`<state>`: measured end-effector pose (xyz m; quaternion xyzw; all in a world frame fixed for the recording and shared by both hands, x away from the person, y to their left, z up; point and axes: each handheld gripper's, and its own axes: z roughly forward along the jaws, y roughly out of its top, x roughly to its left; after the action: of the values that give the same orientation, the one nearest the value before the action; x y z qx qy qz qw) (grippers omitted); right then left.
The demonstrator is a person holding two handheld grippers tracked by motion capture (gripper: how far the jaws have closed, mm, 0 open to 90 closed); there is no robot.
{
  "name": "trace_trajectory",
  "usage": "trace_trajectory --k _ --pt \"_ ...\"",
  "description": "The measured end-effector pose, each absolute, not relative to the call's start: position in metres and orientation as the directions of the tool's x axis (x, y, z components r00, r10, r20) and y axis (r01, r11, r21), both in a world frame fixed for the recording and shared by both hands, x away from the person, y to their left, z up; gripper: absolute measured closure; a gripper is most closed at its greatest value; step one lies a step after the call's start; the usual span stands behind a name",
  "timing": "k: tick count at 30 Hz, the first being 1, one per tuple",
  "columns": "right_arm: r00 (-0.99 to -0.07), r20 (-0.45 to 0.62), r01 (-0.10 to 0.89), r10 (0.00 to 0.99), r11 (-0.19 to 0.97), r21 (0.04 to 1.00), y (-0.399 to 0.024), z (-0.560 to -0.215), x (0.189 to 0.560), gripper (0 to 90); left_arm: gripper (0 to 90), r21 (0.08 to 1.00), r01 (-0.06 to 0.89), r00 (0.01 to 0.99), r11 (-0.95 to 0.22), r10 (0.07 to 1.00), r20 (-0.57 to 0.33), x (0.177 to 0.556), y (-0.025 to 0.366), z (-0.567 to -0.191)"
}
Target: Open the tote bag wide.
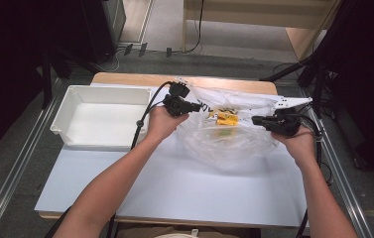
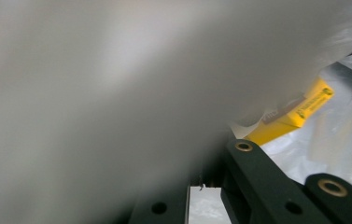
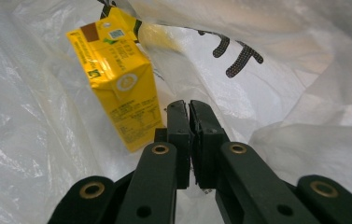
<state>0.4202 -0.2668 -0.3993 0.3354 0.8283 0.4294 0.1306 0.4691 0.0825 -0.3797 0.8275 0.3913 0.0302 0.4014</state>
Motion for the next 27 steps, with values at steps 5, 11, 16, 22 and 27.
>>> trace_trajectory --k 5,11,16,22,27 --pt "-0.736 0.07 0.448 0.674 0.406 0.796 -0.268 -0.407 0.423 88.0 90.0 0.67 0.651 0.675 -0.357 0.676 -0.296 0.475 0.08 -0.392" --pt "-0.734 0.084 0.458 0.674 0.4 0.794 -0.27 -0.413 0.423 87.8 90.0 0.657 0.668 0.666 -0.349 0.674 -0.319 0.478 0.079 -0.4" --pt "-0.731 0.094 0.467 0.676 0.394 0.791 -0.271 -0.416 0.423 87.2 90.0 0.658 0.668 0.666 -0.349 0.675 -0.318 0.481 0.079 -0.404" --pt "-0.727 0.1 0.473 0.68 0.39 0.79 -0.27 -0.422 0.423 87.3 90.0 0.655 0.675 0.658 -0.34 0.679 -0.326 0.483 0.082 -0.414" --pt "-0.719 0.107 0.486 0.687 0.386 0.784 -0.27 -0.43 0.423 87.2 90.0 0.64 0.701 0.628 -0.315 0.697 -0.345 0.485 0.089 -0.428"
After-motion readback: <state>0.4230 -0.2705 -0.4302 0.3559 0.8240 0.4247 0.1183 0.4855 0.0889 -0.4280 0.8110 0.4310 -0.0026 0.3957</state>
